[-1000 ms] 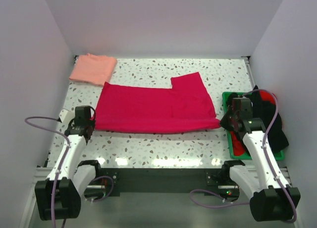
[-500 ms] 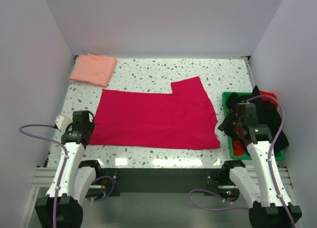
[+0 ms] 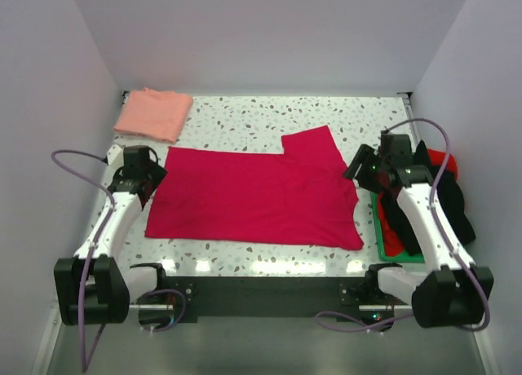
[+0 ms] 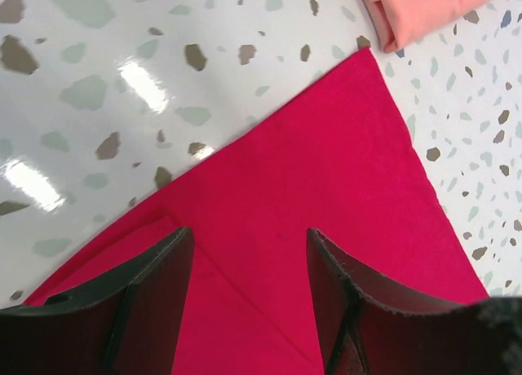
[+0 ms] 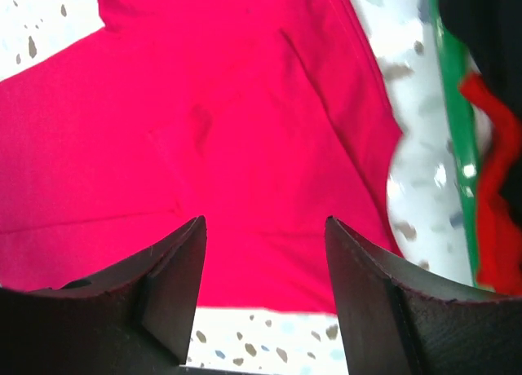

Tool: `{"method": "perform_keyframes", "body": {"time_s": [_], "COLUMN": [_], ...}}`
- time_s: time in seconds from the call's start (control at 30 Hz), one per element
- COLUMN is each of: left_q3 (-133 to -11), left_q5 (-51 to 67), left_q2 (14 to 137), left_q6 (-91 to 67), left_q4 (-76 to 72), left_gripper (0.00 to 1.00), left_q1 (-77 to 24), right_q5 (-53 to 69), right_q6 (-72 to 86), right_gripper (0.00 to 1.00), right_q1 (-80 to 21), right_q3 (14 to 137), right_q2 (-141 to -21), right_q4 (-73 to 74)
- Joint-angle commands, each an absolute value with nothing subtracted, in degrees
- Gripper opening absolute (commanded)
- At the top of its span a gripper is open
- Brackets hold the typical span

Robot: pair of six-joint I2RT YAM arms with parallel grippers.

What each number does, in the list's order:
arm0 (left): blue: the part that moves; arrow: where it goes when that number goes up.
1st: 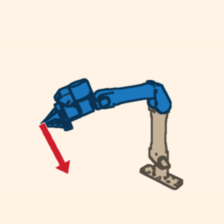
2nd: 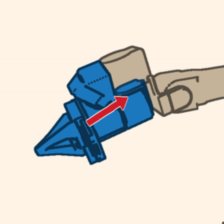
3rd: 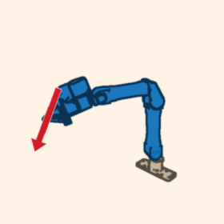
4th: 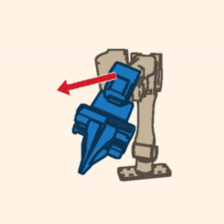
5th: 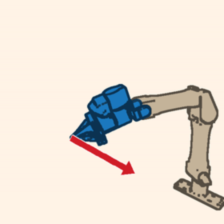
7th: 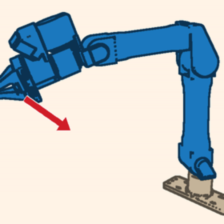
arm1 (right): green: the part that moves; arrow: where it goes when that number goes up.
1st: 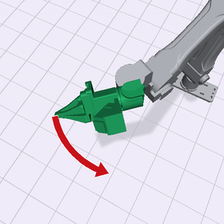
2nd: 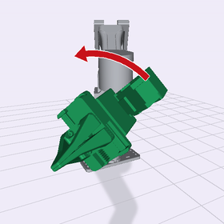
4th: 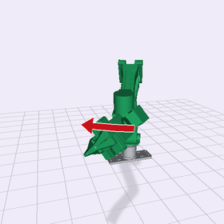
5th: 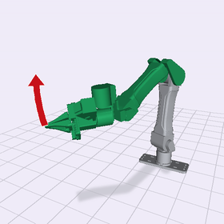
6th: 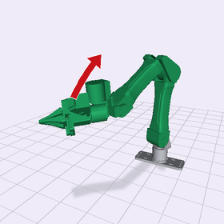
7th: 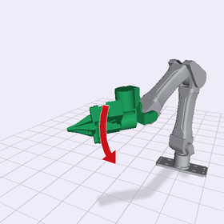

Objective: Fold and stack the t-shirts
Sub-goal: Fold the tshirt

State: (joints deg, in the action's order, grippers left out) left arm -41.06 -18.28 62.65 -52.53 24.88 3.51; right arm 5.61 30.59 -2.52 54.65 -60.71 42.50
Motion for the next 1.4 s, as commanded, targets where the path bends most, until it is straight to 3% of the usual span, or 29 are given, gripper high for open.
{"method": "perform_keyframes", "body": {"time_s": [0.0, 0.33, 0.7, 1.37], "left_q3": [-46.39, -64.32, -83.05, -77.17], "left_q5": [-17.4, -21.44, -22.76, -21.62], "left_q2": [68.63, 97.08, 116.53, 117.25], "left_q6": [-46.06, -38.59, -34.54, -34.89], "left_q4": [13.3, 9.84, 11.42, 7.12], "left_gripper": [0.62, 0.53, 0.44, 0.37], "left_q1": [1.59, 0.53, 0.53, -1.41], "right_q5": [6.61, 3.17, 3.08, 3.95], "right_q6": [29.44, 26.72, 24.96, 24.35], "right_gripper": [0.63, 0.62, 0.59, 0.58], "right_q1": [-4.48, -7.03, -7.12, -7.03], "right_q3": [59.14, 75.13, 89.21, 90.18], "right_q2": [-68.8, -91.22, -105.64, -112.76], "right_q4": [29.37, 21.09, 18.19, 17.14]}}
